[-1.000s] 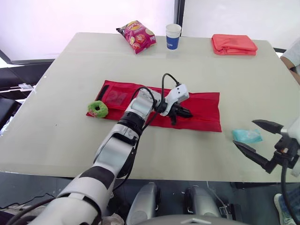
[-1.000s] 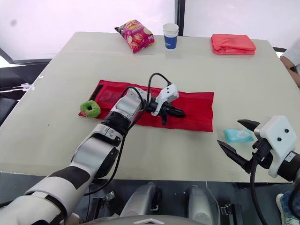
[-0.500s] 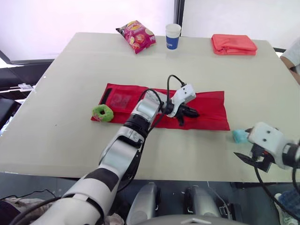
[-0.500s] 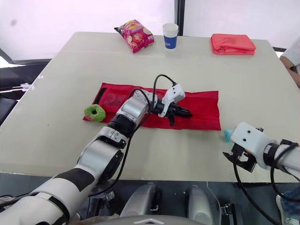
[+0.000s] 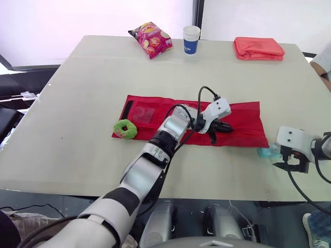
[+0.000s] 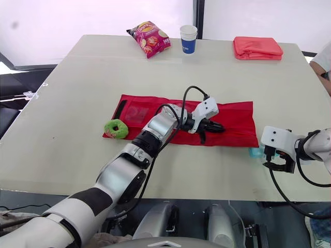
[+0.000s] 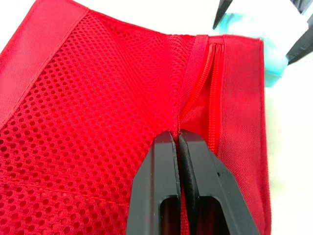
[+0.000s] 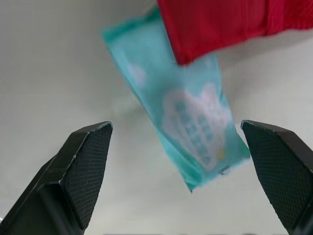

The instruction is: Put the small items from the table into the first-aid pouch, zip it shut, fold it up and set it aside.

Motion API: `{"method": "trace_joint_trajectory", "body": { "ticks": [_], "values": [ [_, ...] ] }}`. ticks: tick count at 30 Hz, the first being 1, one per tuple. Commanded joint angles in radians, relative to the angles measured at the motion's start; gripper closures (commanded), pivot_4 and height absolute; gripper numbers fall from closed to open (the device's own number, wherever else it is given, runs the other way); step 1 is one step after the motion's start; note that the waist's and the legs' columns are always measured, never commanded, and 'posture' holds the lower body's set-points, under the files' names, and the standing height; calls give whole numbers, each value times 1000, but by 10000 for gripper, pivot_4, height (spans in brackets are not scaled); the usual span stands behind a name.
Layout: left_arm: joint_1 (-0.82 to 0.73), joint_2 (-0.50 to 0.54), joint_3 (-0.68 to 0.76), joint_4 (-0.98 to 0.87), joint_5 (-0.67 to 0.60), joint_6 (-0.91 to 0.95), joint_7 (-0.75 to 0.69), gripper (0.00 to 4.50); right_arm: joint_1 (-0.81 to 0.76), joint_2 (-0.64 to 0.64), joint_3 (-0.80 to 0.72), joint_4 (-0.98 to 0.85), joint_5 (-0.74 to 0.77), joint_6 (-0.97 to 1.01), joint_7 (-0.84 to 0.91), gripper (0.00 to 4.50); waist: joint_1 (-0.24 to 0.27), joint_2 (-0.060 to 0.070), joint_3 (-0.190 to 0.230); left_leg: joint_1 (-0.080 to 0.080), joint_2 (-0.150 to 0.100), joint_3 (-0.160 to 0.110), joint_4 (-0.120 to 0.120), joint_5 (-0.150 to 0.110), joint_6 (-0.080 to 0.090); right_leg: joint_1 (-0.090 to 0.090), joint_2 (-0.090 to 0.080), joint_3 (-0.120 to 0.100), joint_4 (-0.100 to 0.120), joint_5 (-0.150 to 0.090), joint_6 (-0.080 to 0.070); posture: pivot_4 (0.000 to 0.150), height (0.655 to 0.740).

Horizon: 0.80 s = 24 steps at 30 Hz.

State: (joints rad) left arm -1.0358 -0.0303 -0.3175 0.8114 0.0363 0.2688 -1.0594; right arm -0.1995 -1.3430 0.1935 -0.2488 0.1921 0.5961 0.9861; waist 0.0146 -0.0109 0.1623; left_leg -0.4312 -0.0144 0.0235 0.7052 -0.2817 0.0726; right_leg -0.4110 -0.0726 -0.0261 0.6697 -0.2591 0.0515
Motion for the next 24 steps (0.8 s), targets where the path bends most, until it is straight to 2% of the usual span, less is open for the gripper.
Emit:
{"method": "trace_joint_trajectory", "body": {
  "ticks": [1, 4, 10, 13, 15, 18, 21, 24],
  "values": [
    [-23, -18, 2, 0, -1, -41, 12, 45000, 0, 18, -40, 40, -4, -34, 51, 16208, 0, 0, 0, 0, 0, 0, 0, 0, 0, 0, 0, 0, 0, 0, 0, 1500, 7395],
    [-25, -19, 9, 13, -3, -58, 23, 45000, 29, 43, -105, 4, 20, 11, 33, 28859, 1, 0, 0, 0, 0, 0, 0, 0, 0, 0, 0, 0, 0, 0, 0, 1500, 7395],
    [-24, -26, 24, 14, -15, -86, 38, 45000, 300, 82, -434, -316, 82, 268, -7, 28859, 6, 1, 0, -1, 0, -1, 0, 0, 0, 0, -1, -1, 0, 0, 0, 1500, 7395],
    [-24, -24, 25, 18, -10, -102, 43, 45000, 351, 225, -649, -535, 247, 513, -14, 28859, 5, 1, 0, -1, 0, -1, 0, 0, 0, 0, -1, 0, 1, 0, 0, 1500, 7395],
    [-25, -24, 23, 23, -5, -116, 49, 45000, 310, 313, -737, -652, 337, 694, -45, 28859, 4, 1, -1, 0, 0, -1, 1, 0, 0, 1, -1, 0, 1, 0, 0, 1500, 7395],
    [-23, -18, 19, 24, 0, -130, 45, 45000, 150, 436, -758, -727, 435, 865, -112, 28859, -1, 1, -1, 0, 0, -2, 1, 0, 0, 1, -1, 0, 1, 0, 0, 1500, 7395],
    [-7, -19, 0, -9, 8, -134, 32, 45000, -35, 523, -627, -717, 416, 997, -245, 28859, 0, 1, -1, 0, 0, -1, 0, 0, 0, 0, -1, 1, 2, 0, 0, 1500, 7395],
    [0, -8, -6, -25, 12, -132, 22, 45000, -71, 523, -504, -660, 373, 1018, -359, 28859, 7, 1, -1, 0, -1, -2, 0, 0, 0, 0, -1, 0, 2, 0, 0, 1500, 7395]
  ]
}}
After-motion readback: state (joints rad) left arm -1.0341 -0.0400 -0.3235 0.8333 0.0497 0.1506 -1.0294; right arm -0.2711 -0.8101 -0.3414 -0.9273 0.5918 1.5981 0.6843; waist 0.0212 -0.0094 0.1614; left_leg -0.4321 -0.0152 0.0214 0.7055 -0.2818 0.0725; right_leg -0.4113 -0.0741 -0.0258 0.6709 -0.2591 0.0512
